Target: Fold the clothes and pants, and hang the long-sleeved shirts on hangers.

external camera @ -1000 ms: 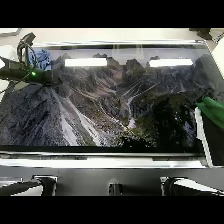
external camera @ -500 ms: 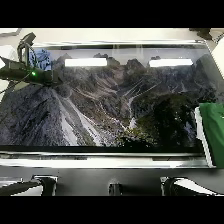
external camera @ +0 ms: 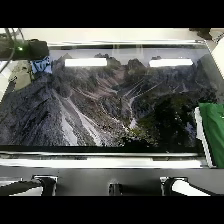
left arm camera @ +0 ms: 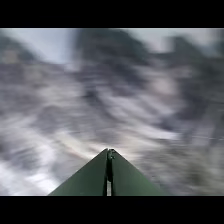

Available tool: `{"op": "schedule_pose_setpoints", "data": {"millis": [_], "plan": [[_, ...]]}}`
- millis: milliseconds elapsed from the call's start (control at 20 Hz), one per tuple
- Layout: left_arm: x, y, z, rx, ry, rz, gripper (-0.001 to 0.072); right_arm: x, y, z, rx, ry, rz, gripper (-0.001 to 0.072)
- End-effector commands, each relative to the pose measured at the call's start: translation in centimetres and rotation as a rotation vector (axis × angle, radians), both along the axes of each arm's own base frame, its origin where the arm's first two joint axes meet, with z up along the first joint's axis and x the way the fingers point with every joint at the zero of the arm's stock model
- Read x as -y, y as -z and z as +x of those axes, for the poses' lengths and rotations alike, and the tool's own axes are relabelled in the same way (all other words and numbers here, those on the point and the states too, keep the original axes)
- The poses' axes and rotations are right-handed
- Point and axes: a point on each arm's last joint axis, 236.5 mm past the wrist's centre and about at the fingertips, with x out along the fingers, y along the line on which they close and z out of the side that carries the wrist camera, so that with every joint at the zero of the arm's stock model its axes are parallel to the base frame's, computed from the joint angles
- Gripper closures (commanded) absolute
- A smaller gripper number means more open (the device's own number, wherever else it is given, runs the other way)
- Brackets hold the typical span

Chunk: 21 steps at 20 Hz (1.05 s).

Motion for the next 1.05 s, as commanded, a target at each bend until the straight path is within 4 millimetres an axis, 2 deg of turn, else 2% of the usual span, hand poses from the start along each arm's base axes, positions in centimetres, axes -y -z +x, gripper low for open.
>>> {"op": "schedule_pose_setpoints", "data": {"millis": [0,50,100,150,200,250,350,450,1000], "plan": [[-4.3,10.1,-3.3,-0.393,-0.178,0.192,0.0123,-14.7,10.6,0.2,-0.482,-0.282,-0.040,0.0002],[-3.7,15.3,-7.0,-0.646,-0.139,0.191,0.0011,-18.1,15.4,-2.0,-0.669,-0.383,0.018,0.0002],[-2.7,18.7,-9.5,-0.790,-0.076,0.177,0.0009,-20.9,18.4,-3.9,-0.794,-0.456,0.095,0.0005],[-1.4,20.3,-10.2,-0.797,-0.041,0.139,0.0009,-22.8,20.2,-5.0,-0.852,-0.501,0.151,0.0013],[-0.6,20.7,-9.5,-0.711,-0.045,0.110,0.0011,-23.4,21.3,-5.3,-0.865,-0.508,0.148,0.0015],[-0.4,20.6,-8.9,-0.615,-0.070,0.093,0.0011,-23.1,21.8,-5.2,-0.863,-0.492,0.124,0.0013],[-0.6,20.3,-9.1,-0.545,-0.067,0.105,0.0010,-22.0,22.0,-5.2,-0.878,-0.483,0.070,0.0014],[-0.9,20.2,-9.2,-0.548,-0.073,0.117,0.0010,-21.3,22.1,-5.2,-0.884,-0.470,0.050,0.0014],[-0.9,20.6,-9.2,-0.557,-0.072,0.120,0.0010,-21.4,22.1,-5.3,-0.884,-0.471,0.051,0.0014]]}}
